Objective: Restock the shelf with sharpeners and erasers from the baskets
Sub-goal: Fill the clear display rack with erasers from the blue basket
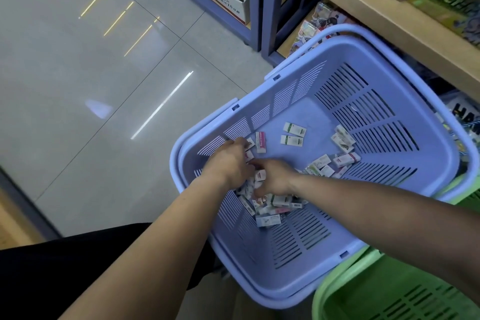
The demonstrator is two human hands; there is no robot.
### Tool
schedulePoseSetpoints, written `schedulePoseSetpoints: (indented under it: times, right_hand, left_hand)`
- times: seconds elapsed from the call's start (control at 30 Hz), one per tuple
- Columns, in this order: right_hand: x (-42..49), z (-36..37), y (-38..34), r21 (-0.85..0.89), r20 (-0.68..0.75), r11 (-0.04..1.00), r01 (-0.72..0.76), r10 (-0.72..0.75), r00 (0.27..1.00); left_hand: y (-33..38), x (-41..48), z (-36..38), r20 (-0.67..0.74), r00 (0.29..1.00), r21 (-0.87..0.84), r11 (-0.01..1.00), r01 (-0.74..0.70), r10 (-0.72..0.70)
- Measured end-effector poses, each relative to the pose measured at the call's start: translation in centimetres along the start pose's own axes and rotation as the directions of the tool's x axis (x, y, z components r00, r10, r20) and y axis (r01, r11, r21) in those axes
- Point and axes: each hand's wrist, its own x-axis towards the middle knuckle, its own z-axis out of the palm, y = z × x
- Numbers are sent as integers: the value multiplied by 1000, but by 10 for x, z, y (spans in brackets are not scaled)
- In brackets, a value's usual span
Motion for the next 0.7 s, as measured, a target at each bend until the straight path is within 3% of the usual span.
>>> schedulePoseSetpoints:
  times: [0.23, 0.37, 0.43, 0.53, 0.6, 0.7]
  right_hand:
    - [-11, -31, -17, 7, -4, 999, -53, 53, 999]
    - [-47, -83, -16, 31, -155, 998, -54, 58, 986]
    - [-75, -104, -12, 186, -238, 982, -15, 60, 969]
    - [-125, -116, -10, 449, -284, 886, 114, 21, 958]
    - [-153, -117, -10, 564, -322, 802, 196, -4, 947]
    - [-184, -112, -9, 668, -377, 699, 257, 20, 926]
  left_hand:
    - [-1, -1, -3, -8, 1000, 1, 1000, -13, 13]
    - [7, -8, -5, -11, 999, -9, 999, -43, 43]
    - [20, -13, -7, -27, 995, -160, 982, -100, 97]
    - [50, -27, -15, -30, 965, -459, 854, -245, 260]
    - [70, -37, -22, -22, 930, -524, 788, -323, 366]
    - [93, -55, -33, 17, 904, -618, 715, -327, 427]
